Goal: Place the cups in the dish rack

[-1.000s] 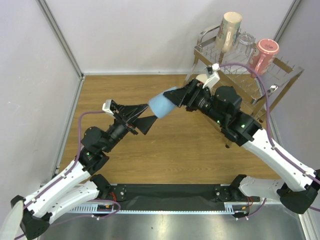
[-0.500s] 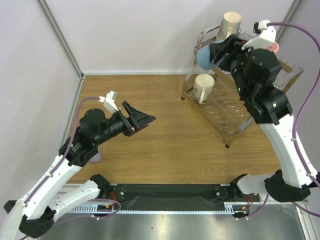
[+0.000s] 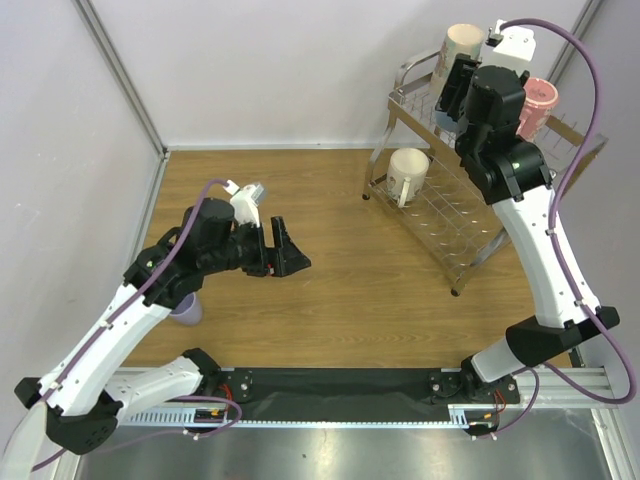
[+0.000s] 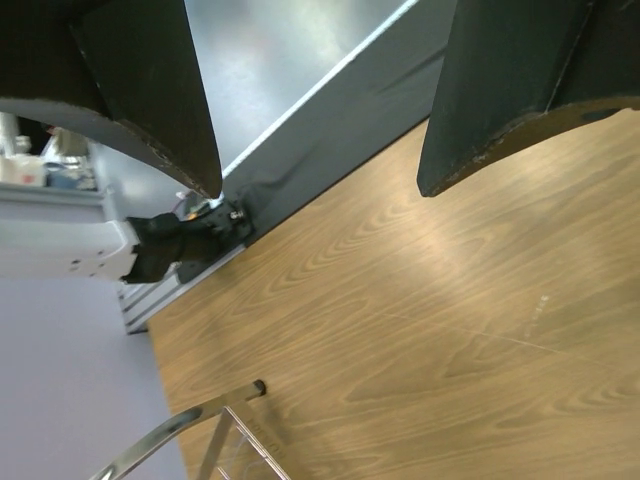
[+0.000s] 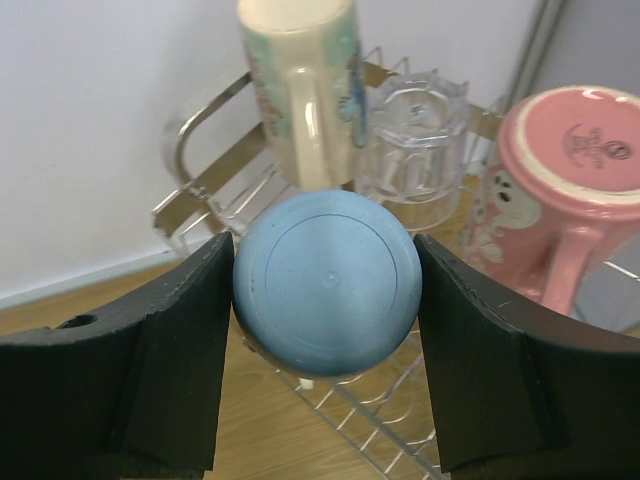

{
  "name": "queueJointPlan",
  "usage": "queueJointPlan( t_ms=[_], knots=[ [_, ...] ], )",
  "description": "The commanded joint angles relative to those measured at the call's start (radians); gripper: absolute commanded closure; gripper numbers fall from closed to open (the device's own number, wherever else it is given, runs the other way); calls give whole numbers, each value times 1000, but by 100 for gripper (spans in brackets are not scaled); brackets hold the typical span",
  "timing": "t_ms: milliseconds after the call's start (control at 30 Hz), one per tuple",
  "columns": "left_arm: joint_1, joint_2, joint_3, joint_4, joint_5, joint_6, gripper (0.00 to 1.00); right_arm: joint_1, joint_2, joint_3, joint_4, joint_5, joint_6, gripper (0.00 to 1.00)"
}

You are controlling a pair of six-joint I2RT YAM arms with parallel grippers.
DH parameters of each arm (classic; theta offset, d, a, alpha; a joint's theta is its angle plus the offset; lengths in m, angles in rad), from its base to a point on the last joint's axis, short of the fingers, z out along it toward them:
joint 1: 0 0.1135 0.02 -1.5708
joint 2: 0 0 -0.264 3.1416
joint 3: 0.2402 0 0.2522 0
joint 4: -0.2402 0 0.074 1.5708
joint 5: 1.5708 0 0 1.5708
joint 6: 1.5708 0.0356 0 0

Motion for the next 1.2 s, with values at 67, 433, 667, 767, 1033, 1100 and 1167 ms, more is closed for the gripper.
queueJointPlan(
  t_ms=[67, 433, 667, 767, 1033, 1100, 1167],
  knots=[
    [35, 8, 63, -57, -16, 148, 14, -28, -10, 74, 25, 79, -100, 100],
    [114, 63, 137, -87, 29, 234, 12, -105, 19, 81, -20, 48, -97, 100],
    [137, 82, 172, -110, 36, 265, 12, -163, 38, 59, -34, 7, -60, 100],
    [147, 91, 181, -116, 38, 268, 10, -181, 51, 59, -60, -16, -31, 100],
    [154, 111, 201, -126, 41, 277, 2, -192, 78, 71, -167, -41, 35, 100],
    [154, 117, 204, -125, 42, 279, 2, -190, 85, 73, -185, -42, 37, 100],
    [154, 121, 210, -125, 46, 280, 2, -190, 88, 71, -190, -44, 40, 100]
  ],
)
